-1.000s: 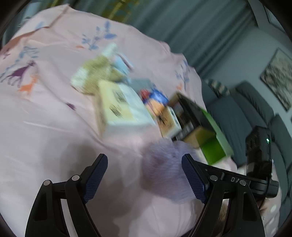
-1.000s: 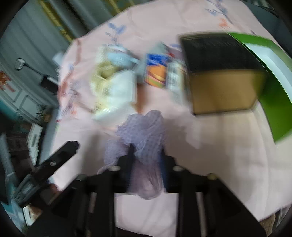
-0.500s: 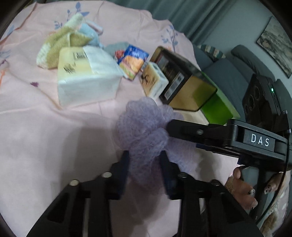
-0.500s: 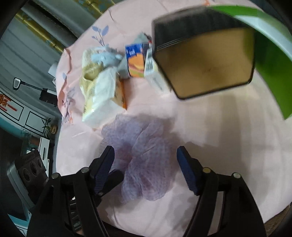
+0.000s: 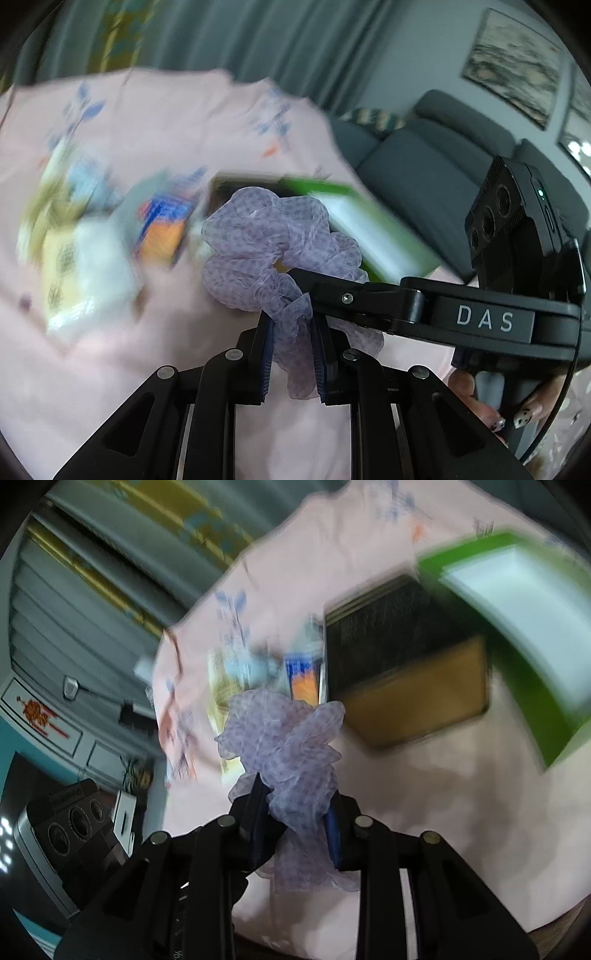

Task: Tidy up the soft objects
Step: 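Lift the bath puff with the right gripper and carry it over the green box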

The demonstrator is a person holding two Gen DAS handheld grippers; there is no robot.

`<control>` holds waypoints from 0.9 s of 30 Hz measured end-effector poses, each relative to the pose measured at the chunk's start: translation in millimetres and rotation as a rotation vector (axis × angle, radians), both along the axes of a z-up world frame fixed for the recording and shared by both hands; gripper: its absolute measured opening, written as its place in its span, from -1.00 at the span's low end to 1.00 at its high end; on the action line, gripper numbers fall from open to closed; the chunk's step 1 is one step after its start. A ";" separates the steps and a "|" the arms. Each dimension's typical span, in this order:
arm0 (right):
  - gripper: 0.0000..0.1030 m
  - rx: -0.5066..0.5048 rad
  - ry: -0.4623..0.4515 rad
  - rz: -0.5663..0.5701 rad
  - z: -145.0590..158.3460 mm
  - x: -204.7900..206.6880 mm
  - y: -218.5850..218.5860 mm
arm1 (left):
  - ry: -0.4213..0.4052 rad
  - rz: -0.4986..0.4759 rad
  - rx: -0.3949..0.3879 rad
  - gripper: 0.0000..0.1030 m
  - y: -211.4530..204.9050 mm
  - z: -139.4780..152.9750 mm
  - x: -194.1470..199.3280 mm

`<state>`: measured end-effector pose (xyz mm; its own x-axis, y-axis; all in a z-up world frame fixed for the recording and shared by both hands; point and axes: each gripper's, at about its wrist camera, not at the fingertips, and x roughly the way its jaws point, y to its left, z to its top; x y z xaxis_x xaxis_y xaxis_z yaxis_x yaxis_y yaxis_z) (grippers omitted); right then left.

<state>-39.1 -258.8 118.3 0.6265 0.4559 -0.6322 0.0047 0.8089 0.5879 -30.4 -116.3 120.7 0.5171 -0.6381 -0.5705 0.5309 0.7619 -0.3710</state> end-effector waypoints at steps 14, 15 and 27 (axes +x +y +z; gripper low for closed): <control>-0.48 -0.042 -0.234 -0.236 64.0 -5.5 -127.7 | -0.137 -0.190 -0.047 -0.64 -132.1 50.3 46.1; -0.48 -0.050 -0.231 -0.256 59.7 -7.6 -136.3 | -0.126 -0.203 -0.038 -0.64 -141.8 46.9 48.7; -0.48 0.014 -0.114 -0.416 12.1 6.8 -187.0 | -0.024 -0.243 0.038 -0.64 -198.9 1.4 64.7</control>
<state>-32.3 -445.8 130.4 0.8244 0.1578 -0.5436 0.2629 0.7437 0.6146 34.4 -315.2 122.1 0.3648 -0.7241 -0.5854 0.7088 0.6236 -0.3297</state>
